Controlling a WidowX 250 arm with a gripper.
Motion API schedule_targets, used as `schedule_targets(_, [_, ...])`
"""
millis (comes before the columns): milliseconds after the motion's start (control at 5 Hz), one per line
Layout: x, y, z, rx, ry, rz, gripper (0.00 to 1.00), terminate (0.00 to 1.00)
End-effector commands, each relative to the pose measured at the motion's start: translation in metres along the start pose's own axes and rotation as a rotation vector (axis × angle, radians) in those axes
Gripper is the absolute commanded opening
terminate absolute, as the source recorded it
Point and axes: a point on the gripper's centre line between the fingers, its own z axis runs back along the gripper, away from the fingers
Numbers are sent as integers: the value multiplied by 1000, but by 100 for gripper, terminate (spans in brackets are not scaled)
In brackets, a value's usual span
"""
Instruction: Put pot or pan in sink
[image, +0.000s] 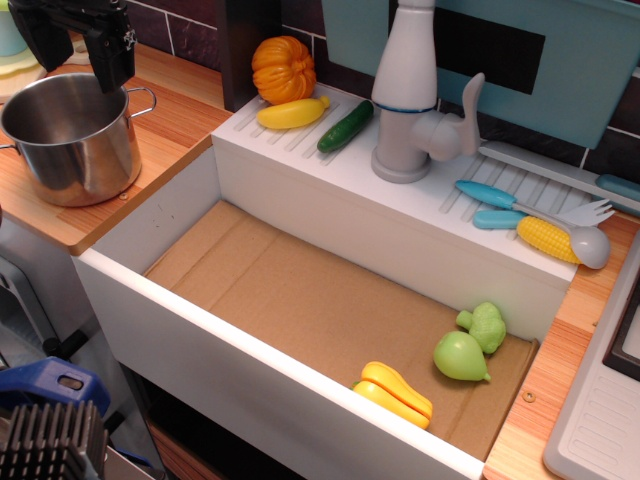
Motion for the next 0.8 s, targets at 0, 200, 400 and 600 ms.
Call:
schedule_targets(0, [0, 0, 0, 0, 0, 0, 100, 0])
schedule_targets(200, [0, 2, -11, -27, -1, 5, 100, 0])
schedule_targets(400, [-4, 3, -21, -27, -20, 10, 100, 0])
schedule_targets(600, [-5, 3, -33, -49, -20, 27, 100, 0])
